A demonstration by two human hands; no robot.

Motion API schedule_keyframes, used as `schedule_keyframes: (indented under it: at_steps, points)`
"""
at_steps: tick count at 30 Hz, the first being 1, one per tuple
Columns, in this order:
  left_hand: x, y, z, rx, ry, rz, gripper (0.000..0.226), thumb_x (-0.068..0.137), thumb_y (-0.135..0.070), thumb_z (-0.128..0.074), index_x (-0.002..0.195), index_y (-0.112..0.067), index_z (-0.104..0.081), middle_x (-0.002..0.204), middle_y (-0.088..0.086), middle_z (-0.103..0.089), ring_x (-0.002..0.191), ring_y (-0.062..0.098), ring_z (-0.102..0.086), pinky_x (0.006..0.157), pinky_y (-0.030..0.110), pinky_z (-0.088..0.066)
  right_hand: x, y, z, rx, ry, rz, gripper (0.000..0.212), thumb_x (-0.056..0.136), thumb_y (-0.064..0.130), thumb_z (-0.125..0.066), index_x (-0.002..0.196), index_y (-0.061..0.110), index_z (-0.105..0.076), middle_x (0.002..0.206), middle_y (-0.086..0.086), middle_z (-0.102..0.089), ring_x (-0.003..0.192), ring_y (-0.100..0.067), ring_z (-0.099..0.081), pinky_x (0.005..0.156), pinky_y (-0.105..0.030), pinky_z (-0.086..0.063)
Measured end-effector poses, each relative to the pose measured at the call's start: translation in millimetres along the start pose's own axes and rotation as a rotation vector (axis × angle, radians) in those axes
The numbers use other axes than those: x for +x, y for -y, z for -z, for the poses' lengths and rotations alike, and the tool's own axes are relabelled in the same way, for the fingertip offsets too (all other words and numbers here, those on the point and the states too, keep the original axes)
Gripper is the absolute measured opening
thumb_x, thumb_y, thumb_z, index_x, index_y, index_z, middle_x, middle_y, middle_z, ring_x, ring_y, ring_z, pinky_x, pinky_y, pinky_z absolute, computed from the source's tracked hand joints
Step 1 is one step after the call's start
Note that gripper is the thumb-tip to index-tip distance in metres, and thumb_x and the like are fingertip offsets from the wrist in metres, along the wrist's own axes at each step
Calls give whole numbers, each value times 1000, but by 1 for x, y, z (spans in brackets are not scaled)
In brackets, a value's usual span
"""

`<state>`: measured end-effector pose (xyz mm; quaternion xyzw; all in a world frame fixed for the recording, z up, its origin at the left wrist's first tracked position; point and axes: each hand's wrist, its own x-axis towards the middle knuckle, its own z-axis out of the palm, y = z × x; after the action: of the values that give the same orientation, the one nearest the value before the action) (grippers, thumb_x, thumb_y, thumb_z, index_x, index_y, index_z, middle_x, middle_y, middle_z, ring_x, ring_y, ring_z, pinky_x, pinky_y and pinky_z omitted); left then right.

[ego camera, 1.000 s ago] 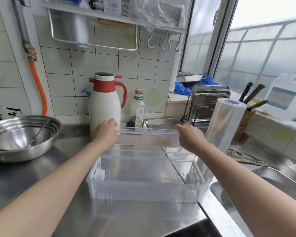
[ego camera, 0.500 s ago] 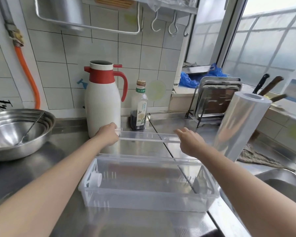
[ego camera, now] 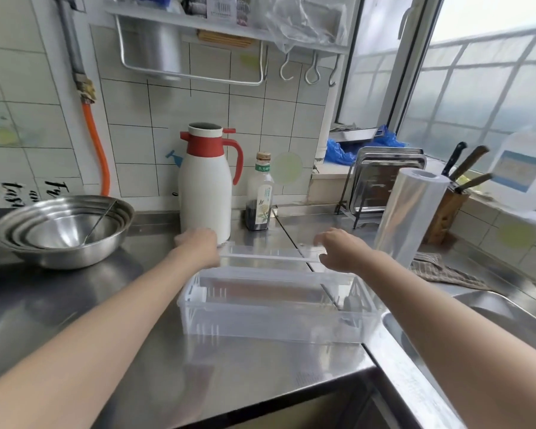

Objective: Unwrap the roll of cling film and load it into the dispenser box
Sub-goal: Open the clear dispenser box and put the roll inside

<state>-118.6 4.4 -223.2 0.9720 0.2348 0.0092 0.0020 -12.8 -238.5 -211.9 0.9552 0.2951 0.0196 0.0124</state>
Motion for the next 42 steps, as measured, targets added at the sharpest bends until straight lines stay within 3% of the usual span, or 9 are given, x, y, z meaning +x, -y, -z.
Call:
schedule_keyframes:
  at_steps: [5, 9, 12, 16, 19, 22, 27, 33, 42]
  points:
    - [-37, 6, 5, 210, 129, 52, 34, 82, -23, -64, 114, -13, -59, 114, 3, -57, 107, 24, -58, 84, 35, -47, -36, 15, -4, -10, -36, -7, 36, 87, 13, -48, 120, 20, -60, 125, -6, -59, 111, -29, -58, 80, -34, -48]
    - [-47, 7, -5, 194, 122, 90, 34, 83, -13, -60, 117, -13, -58, 122, 2, -57, 110, 24, -59, 74, 31, -44, -56, 21, -15, 7, 71, 14, 37, 88, 15, -49, 124, 19, -58, 129, -7, -57, 117, -27, -54, 88, -33, -46]
    - [-51, 7, -13, 98, 65, 127, 34, 86, -4, -50, 118, -11, -58, 125, 6, -57, 115, 27, -57, 82, 34, -46, -67, 26, -21, -8, 118, -7, 36, 88, 16, -48, 122, 18, -59, 129, -9, -56, 116, -30, -55, 96, -37, -47]
    - [-53, 10, -20, 8, 15, 145, 31, 85, -2, -49, 112, -9, -61, 124, 9, -59, 116, 29, -57, 87, 34, -47, -75, 21, -16, -41, -102, -174, 12, 84, 1, -47, 73, 6, -48, 108, -14, -61, 96, -33, -62, 65, -31, -42]
    - [-53, 10, -23, -6, 4, 145, 28, 85, -2, -51, 110, -9, -61, 122, 10, -60, 116, 29, -57, 85, 33, -48, -77, 2, -18, -31, -98, -274, 35, 83, -6, -45, 58, 12, -27, 99, -16, -59, 96, -34, -62, 65, -33, -42]
    - [-50, 8, -24, -4, 1, 149, 30, 86, -2, -53, 115, -8, -58, 125, 10, -58, 118, 29, -55, 88, 34, -47, -78, -8, -27, -19, -67, -294, 36, 83, -5, -46, 58, 12, -27, 91, -18, -55, 97, -34, -63, 66, -32, -42]
    - [-47, 4, -23, 57, 7, 112, 36, 87, -1, -52, 122, -7, -54, 127, 9, -56, 120, 29, -53, 91, 34, -48, -79, -8, -37, -7, -57, -305, 21, 82, -7, -46, 70, 8, -39, 108, -19, -61, 98, -36, -63, 67, -34, -42]
    - [-41, -10, -7, 51, -7, 29, 33, 89, 0, -48, 121, -5, -56, 129, 12, -55, 121, 32, -53, 94, 37, -47, -73, -18, -42, 49, -62, -358, 23, 78, -10, -48, 65, 6, -39, 95, -16, -59, 95, -35, -64, 64, -31, -41]
    - [-41, -17, -10, 110, -46, 10, 36, 88, -4, -48, 124, -5, -52, 126, 11, -56, 118, 32, -56, 86, 36, -47, -67, -28, -45, 353, -74, -566, 14, 78, 1, -54, 77, 8, -42, 87, -9, -49, 99, -31, -60, 68, -29, -43]
